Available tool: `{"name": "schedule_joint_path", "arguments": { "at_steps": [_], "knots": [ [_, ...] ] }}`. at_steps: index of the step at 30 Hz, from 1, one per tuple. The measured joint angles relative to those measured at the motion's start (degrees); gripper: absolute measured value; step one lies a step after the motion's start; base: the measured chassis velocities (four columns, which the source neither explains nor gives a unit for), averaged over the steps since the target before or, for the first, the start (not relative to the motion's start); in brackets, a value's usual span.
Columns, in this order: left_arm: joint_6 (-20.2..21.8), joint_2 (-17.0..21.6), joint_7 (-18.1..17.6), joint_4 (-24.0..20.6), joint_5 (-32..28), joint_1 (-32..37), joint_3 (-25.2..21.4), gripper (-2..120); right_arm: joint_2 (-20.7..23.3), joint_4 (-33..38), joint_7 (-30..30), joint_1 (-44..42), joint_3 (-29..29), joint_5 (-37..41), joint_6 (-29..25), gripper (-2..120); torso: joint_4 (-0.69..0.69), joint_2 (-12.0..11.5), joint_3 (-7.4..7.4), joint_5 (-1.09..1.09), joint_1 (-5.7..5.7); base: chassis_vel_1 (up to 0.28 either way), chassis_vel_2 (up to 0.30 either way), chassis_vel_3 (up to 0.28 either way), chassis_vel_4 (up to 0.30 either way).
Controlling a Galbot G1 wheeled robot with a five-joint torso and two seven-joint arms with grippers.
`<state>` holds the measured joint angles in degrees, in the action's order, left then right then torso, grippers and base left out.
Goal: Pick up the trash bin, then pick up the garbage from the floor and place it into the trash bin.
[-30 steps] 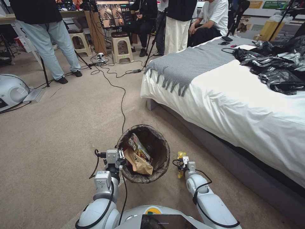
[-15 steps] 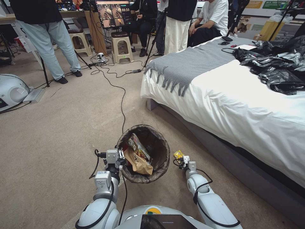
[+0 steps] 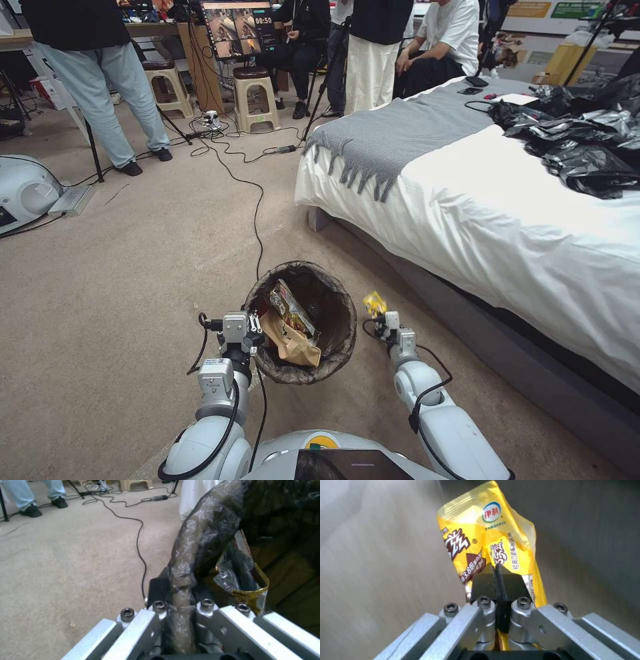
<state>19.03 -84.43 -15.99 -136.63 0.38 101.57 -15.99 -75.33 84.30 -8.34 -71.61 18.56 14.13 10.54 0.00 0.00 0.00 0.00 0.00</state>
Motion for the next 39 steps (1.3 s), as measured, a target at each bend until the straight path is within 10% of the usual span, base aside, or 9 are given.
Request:
{"name": "schedule_joint_path", "arguments": {
  "at_steps": [10, 23, 27, 39],
  "knots": [
    [0.0, 0.0, 0.0, 0.0, 0.0, 0.0, 0.0, 2, 0.6, 12.5, 2.1, -2.6, 1.3, 1.9, -5.4, 0, 0.0, 0.0, 0.0, -0.04, 0.0, 0.0, 0.0, 0.0, 0.0],
    [0.0, 0.0, 0.0, 0.0, 0.0, 0.0, 0.0, 2, 7.6, 39.5, 24.3, -8.1, 0.4, 16.3, -22.6, 0, 0.0, 0.0, -0.01, -0.01, 0.0, 0.0, 0.0, 0.0, 0.0],
    [0.0, 0.0, 0.0, 0.0, 0.0, 0.0, 0.0, 2, 12.6, 42.6, 33.6, -9.9, -3.1, 17.8, -23.4, 0, 0.0, 0.0, 0.0, 0.0, 0.0, 0.0, 0.0, 0.0, 0.0],
    [0.0, 0.0, 0.0, 0.0, 0.0, 0.0, 0.0, 2, 13.5, 35.8, 33.3, -7.6, -13.0, 14.9, -21.6, 0, 0.0, 0.0, 0.0, 0.0, 0.0, 0.0, 0.0, 0.0, 0.0]
  ]
}}
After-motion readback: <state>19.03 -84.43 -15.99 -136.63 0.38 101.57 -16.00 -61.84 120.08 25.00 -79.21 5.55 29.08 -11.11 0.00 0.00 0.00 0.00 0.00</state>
